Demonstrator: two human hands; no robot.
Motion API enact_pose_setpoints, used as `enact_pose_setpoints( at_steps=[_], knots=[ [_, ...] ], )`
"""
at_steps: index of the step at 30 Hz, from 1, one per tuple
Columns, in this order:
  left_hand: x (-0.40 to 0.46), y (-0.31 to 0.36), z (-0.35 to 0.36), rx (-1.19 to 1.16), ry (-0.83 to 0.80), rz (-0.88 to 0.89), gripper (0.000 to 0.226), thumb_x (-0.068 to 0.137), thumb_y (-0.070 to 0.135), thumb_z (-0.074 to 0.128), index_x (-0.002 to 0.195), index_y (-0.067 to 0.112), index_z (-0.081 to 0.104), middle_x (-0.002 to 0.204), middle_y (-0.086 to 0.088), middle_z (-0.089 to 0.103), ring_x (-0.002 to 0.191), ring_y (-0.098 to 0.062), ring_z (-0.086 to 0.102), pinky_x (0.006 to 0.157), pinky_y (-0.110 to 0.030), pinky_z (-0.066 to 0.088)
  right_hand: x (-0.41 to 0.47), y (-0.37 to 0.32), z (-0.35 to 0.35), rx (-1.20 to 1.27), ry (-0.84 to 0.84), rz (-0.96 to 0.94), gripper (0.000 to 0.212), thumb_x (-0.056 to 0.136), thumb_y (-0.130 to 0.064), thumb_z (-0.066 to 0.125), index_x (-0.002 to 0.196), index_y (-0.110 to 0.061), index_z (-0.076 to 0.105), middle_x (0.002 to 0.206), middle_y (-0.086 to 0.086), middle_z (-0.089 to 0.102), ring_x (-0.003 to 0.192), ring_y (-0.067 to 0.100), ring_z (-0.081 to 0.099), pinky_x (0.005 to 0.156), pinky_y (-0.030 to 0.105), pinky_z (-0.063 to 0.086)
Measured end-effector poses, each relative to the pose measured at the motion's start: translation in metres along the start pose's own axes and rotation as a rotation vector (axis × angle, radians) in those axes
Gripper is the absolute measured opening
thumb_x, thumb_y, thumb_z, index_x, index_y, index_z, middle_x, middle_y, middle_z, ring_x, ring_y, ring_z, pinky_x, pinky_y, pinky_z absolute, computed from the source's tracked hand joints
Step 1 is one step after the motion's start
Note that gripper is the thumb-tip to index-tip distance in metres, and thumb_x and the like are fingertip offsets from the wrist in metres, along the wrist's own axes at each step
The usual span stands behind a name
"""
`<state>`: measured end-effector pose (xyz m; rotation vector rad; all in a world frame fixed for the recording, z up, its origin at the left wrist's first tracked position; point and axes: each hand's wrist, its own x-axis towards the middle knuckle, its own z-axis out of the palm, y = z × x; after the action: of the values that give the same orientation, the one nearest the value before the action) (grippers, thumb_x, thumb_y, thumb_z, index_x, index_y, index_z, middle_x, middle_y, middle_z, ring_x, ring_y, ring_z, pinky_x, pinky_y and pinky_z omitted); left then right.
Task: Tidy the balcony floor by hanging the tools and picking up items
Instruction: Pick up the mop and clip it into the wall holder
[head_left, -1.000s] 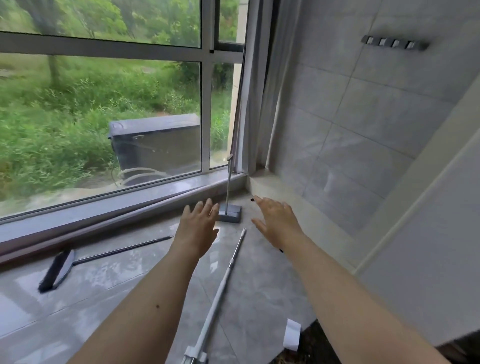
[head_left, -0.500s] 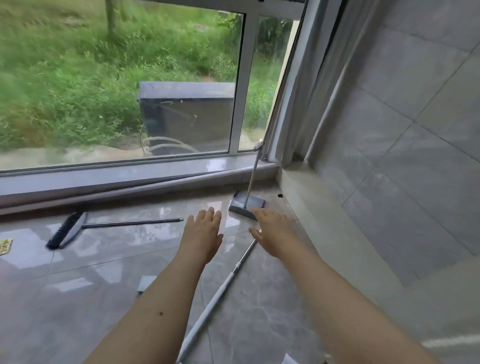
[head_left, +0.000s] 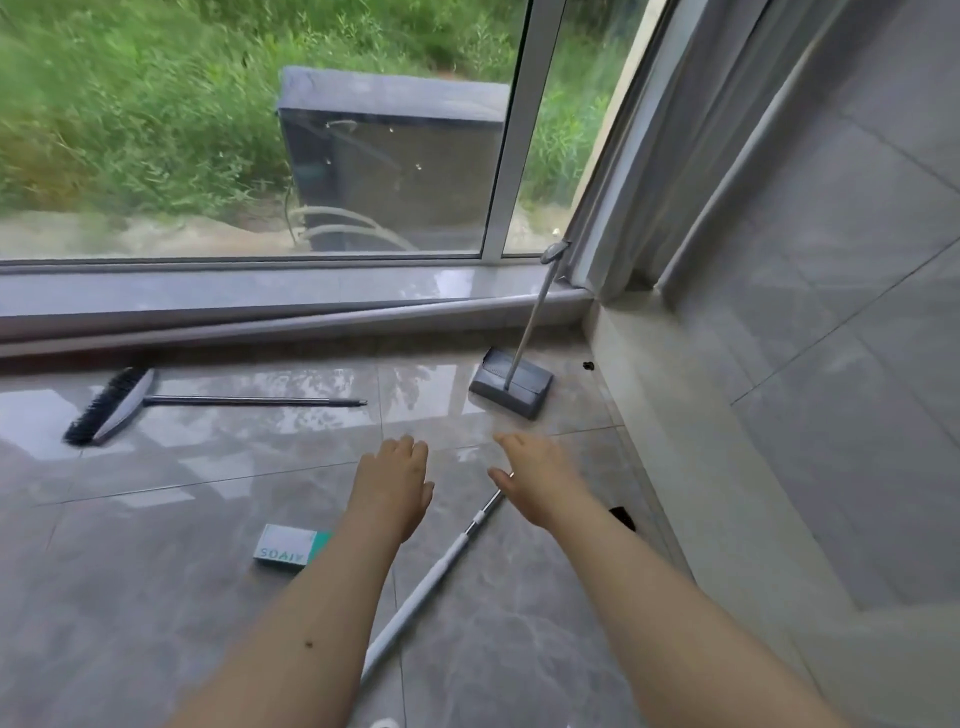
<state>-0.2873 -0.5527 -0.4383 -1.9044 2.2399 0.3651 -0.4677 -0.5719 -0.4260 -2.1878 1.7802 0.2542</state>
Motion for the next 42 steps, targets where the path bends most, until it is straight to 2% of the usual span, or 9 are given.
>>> enact_pose_setpoints(
  at_steps=[11, 20, 24, 29, 33, 36, 39, 42],
  knots=[
    [0.097, 0.005, 0.139, -0.095, -0.132, -0.044, 0.042, 0.098, 0.036, 0.038, 0.134, 0.014, 0.037, 0.135, -0.004, 0.043, 0.123, -0.023, 0.044, 0.094, -0.035, 0.042, 0.098, 0.055, 0.128, 0.08, -0.123, 0.074, 0.036, 0.099, -0.029, 0.04, 0.131, -0.016, 0.048, 0.137, 0.004, 0.051, 0.125, 0.026, 0.049, 0.1, 0.037, 0.038],
    [0.204, 0.019, 0.337, -0.11, -0.208, -0.062, 0.044, 0.097, 0.035, 0.04, 0.135, 0.013, 0.036, 0.137, -0.008, 0.044, 0.125, -0.027, 0.047, 0.093, -0.038, 0.044, 0.202, 0.125, 0.306, 0.157, -0.167, 0.162, 0.037, 0.097, -0.024, 0.044, 0.133, -0.016, 0.049, 0.138, 0.006, 0.051, 0.128, 0.027, 0.048, 0.103, 0.036, 0.039],
    [0.243, 0.023, 0.427, -0.143, -0.266, -0.057, 0.036, 0.096, 0.032, 0.043, 0.125, 0.011, 0.045, 0.134, -0.009, 0.051, 0.121, -0.029, 0.051, 0.092, -0.036, 0.043, 0.241, 0.152, 0.395, 0.244, -0.189, 0.22, 0.039, 0.095, -0.019, 0.045, 0.134, -0.017, 0.05, 0.14, 0.007, 0.051, 0.128, 0.028, 0.049, 0.105, 0.036, 0.041],
    [0.279, 0.029, 0.512, -0.17, -0.306, -0.044, 0.037, 0.095, 0.031, 0.043, 0.127, 0.012, 0.045, 0.136, -0.008, 0.052, 0.124, -0.028, 0.05, 0.095, -0.035, 0.043, 0.278, 0.173, 0.483, 0.367, -0.173, 0.293, 0.033, 0.092, -0.017, 0.049, 0.124, -0.013, 0.057, 0.128, 0.013, 0.059, 0.118, 0.031, 0.056, 0.099, 0.036, 0.046],
    [0.297, 0.035, 0.551, -0.226, -0.343, -0.054, 0.038, 0.095, 0.032, 0.043, 0.128, 0.013, 0.047, 0.136, -0.008, 0.052, 0.124, -0.028, 0.05, 0.097, -0.036, 0.043, 0.297, 0.175, 0.527, 0.555, -0.154, 0.396, 0.031, 0.089, -0.01, 0.053, 0.119, -0.007, 0.061, 0.121, 0.019, 0.064, 0.114, 0.032, 0.058, 0.096, 0.033, 0.045],
    [0.305, 0.04, 0.573, -0.262, -0.353, -0.074, 0.037, 0.095, 0.033, 0.043, 0.126, 0.015, 0.047, 0.134, -0.006, 0.052, 0.122, -0.027, 0.051, 0.095, -0.035, 0.043, 0.307, 0.176, 0.549, 0.676, -0.151, 0.484, 0.034, 0.089, -0.009, 0.054, 0.123, -0.004, 0.057, 0.124, 0.019, 0.062, 0.118, 0.031, 0.056, 0.097, 0.03, 0.043],
    [0.311, 0.046, 0.588, -0.289, -0.362, -0.099, 0.036, 0.093, 0.035, 0.044, 0.121, 0.013, 0.05, 0.128, -0.008, 0.056, 0.117, -0.029, 0.054, 0.089, -0.032, 0.043, 0.315, 0.176, 0.563, 0.8, -0.104, 0.593, 0.036, 0.088, -0.009, 0.055, 0.124, -0.003, 0.053, 0.127, 0.019, 0.059, 0.12, 0.031, 0.054, 0.098, 0.029, 0.043],
    [0.321, 0.051, 0.599, -0.329, -0.366, -0.12, 0.031, 0.091, 0.033, 0.047, 0.11, 0.01, 0.054, 0.119, -0.011, 0.06, 0.108, -0.03, 0.058, 0.077, -0.03, 0.04, 0.322, 0.175, 0.572, 0.92, -0.045, 0.69, 0.041, 0.087, -0.009, 0.057, 0.126, -0.003, 0.047, 0.129, 0.015, 0.059, 0.12, 0.028, 0.055, 0.096, 0.026, 0.042]
  ],
)
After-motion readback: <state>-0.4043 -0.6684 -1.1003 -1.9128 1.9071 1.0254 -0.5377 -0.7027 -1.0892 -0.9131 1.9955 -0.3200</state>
